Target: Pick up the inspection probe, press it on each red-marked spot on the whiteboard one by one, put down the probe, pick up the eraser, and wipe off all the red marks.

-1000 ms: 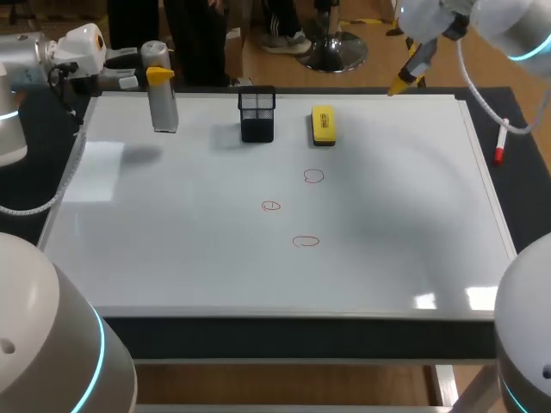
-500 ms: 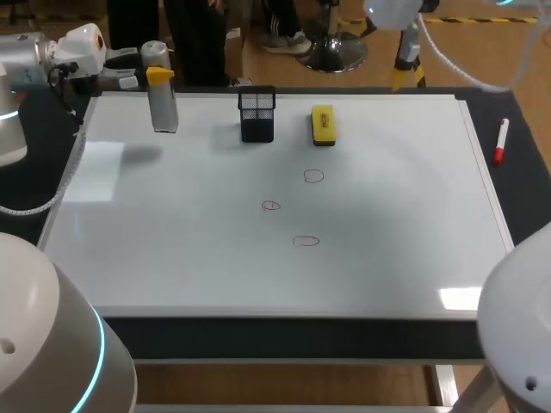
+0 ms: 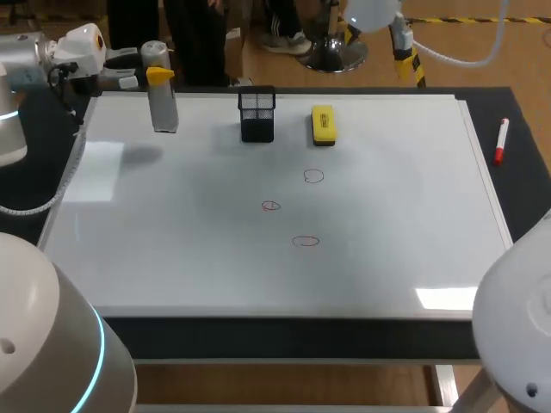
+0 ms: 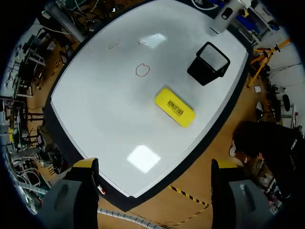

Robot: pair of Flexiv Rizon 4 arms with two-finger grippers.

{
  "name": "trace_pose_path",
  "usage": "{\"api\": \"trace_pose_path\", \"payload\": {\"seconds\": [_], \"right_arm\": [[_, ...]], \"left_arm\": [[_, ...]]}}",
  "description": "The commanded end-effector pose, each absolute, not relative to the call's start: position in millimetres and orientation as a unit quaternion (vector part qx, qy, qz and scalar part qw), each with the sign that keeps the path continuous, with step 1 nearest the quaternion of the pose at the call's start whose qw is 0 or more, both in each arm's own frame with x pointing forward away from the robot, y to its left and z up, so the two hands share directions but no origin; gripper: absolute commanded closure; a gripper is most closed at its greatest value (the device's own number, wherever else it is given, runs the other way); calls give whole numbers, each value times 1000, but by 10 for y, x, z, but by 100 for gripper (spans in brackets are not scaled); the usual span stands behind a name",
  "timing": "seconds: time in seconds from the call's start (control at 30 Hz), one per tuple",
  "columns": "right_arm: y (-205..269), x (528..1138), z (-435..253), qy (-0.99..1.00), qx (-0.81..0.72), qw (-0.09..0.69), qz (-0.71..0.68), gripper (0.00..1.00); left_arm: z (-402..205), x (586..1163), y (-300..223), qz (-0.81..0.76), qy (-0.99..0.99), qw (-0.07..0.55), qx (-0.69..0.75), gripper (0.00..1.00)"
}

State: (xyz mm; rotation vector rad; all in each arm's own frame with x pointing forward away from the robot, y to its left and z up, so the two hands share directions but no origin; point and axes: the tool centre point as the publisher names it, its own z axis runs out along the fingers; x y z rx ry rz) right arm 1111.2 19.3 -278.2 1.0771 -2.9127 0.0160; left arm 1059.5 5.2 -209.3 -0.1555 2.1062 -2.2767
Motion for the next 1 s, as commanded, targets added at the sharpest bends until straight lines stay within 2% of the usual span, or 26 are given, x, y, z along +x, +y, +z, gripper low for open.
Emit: {"api": "trace_pose_path", "payload": {"seconds": [0.03, 0.5, 0.67, 1.0], "right_arm": [[204, 11159, -2983, -917, 367, 154, 38, 0], [360, 10888, -3366, -859, 506, 80, 9, 0], [446, 10781, -3471, -839, 543, 23, -15, 0], [667, 10666, -3623, -792, 611, 6, 19, 0]], "left_arm": [[-2081, 10591, 57, -733, 678, 18, -50, 100], [-2081, 10591, 57, -733, 678, 18, -50, 100], [-2081, 10591, 57, -733, 678, 18, -50, 100], [-2081, 10591, 57, -733, 678, 18, -50, 100]]}}
